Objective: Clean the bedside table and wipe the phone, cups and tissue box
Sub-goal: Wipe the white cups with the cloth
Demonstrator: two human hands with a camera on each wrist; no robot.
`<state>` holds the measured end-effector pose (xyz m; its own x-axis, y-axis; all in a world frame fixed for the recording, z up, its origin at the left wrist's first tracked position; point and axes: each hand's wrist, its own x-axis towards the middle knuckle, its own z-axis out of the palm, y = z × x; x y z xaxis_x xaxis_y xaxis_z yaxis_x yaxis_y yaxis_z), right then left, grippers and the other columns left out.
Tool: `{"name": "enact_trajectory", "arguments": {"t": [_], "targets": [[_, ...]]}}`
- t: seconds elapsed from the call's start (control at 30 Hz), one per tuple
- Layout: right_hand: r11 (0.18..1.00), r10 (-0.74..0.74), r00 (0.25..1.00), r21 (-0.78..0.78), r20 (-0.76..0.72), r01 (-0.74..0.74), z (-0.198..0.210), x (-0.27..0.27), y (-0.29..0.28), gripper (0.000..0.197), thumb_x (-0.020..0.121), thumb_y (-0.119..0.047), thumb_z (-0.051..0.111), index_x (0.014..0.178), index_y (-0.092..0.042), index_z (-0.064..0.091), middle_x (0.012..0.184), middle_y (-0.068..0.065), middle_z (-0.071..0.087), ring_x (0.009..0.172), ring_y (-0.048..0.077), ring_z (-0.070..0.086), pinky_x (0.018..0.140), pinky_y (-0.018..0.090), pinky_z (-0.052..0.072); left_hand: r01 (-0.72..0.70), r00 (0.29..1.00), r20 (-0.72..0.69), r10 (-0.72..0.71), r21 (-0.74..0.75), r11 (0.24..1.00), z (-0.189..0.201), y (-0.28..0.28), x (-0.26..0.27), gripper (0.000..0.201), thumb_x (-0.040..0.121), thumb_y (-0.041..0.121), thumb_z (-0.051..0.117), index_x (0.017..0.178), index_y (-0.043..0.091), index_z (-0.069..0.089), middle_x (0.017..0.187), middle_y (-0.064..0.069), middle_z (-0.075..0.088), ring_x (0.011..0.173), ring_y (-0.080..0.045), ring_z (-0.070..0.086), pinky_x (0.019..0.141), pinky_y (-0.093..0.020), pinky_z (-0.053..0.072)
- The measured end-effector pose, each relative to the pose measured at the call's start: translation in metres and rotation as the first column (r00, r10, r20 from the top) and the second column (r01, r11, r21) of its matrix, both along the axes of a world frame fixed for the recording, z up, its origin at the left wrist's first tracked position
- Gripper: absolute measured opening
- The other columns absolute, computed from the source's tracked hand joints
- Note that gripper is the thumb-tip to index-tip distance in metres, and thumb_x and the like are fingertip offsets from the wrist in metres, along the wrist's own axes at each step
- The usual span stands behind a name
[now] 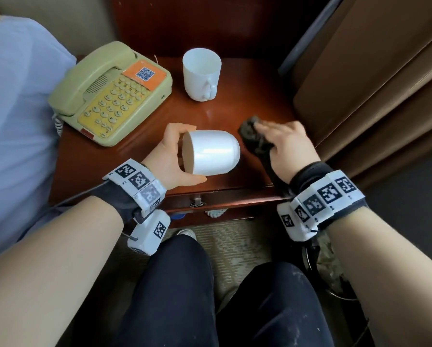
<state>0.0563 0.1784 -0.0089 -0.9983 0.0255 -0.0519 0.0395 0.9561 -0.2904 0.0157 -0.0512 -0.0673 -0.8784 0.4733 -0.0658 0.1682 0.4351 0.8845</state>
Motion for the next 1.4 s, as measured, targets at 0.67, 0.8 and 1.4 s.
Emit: {"name": "enact_trajectory", "arguments": {"t": [0.67, 0.8, 1.4], "targets": [[0.962, 0.031, 0.989, -0.264, -0.144, -0.069, -0.002, -0.007, -0.015, 0.059, 0.085, 0.009, 0.034, 0.138, -0.017, 0.044, 0.142, 0.0, 0.044, 0.121, 0.02, 0.038, 0.098, 0.003, 0.017, 0.024, 1.0, 0.003, -0.025, 0.093, 0.995, -0.009, -0.007, -0.003, 0.09, 0.046, 0.04, 0.077, 0.119, 0.038, 0.025, 0.134, 0.0, 0.038, 0.124, -0.017, 0.048, 0.095, -0.046, 0.05], [0.968, 0.186, 0.977, -0.153, -0.101, -0.2, -0.006, -0.014, -0.036, 0.059, 0.085, 0.009, 0.032, 0.136, -0.016, 0.046, 0.144, 0.0, 0.041, 0.126, 0.024, 0.035, 0.101, 0.01, 0.019, 0.019, 0.999, 0.028, -0.022, 0.107, 0.994, -0.008, -0.009, -0.001, 0.086, 0.045, 0.042, 0.076, 0.114, 0.045, 0.025, 0.129, 0.007, 0.038, 0.117, -0.011, 0.051, 0.093, -0.034, 0.05], [0.962, 0.244, 0.969, -0.135, 0.026, -0.239, 0.01, -0.032, -0.032, 0.055, 0.087, 0.003, 0.035, 0.129, -0.026, 0.053, 0.13, 0.004, 0.049, 0.111, 0.026, 0.049, 0.096, 0.024, 0.036, 0.029, 1.0, -0.01, -0.028, 0.039, 0.999, -0.006, -0.009, -0.002, 0.093, 0.045, 0.045, 0.075, 0.121, 0.035, 0.022, 0.133, 0.005, 0.038, 0.123, -0.018, 0.048, 0.098, -0.045, 0.048]]}}
